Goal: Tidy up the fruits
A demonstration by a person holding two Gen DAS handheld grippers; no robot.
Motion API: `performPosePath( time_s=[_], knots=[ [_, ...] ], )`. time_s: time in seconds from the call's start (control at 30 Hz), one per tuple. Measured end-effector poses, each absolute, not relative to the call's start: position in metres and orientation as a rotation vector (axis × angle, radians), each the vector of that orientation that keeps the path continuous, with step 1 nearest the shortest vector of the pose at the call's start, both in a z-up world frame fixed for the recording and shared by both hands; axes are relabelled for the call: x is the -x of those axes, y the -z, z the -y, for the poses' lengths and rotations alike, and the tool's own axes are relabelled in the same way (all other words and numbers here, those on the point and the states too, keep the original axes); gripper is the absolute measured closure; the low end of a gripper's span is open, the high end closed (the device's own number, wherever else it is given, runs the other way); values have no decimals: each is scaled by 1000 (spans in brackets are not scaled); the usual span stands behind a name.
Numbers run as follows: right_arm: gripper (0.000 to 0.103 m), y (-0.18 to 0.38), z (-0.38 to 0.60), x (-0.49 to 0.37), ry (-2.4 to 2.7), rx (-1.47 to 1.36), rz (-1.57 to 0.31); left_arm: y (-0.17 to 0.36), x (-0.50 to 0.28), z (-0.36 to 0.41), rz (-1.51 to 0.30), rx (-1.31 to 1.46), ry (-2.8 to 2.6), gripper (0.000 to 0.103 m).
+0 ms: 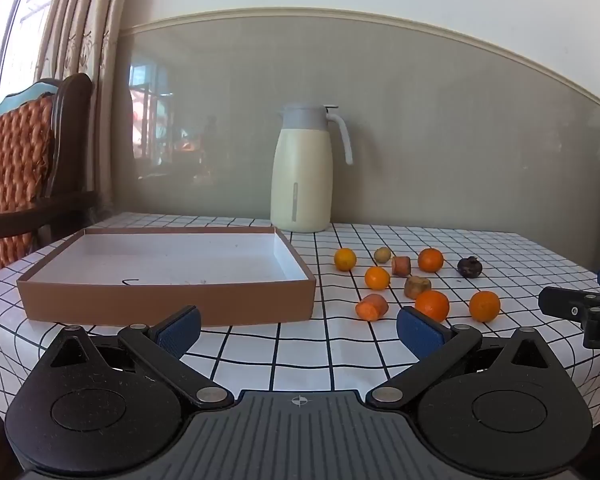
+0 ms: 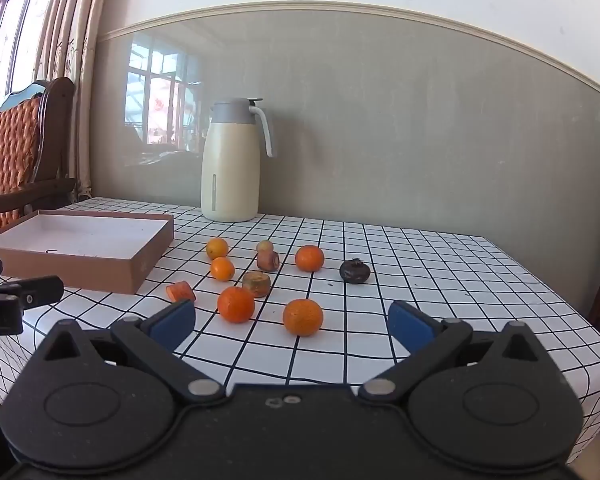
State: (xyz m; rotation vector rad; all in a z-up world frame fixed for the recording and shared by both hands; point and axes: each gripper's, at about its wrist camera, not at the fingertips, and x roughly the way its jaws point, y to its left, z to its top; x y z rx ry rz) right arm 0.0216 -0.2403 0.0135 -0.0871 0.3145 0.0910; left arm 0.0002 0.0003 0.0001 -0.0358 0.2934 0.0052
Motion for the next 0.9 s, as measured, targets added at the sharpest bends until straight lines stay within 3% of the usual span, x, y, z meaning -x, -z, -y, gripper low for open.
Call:
performPosePath(
  time_s=[0.9],
  knots=[
    [6,-13,240,-22,-86,101,-317,1,0,1,-289,26,-3,0]
  ],
)
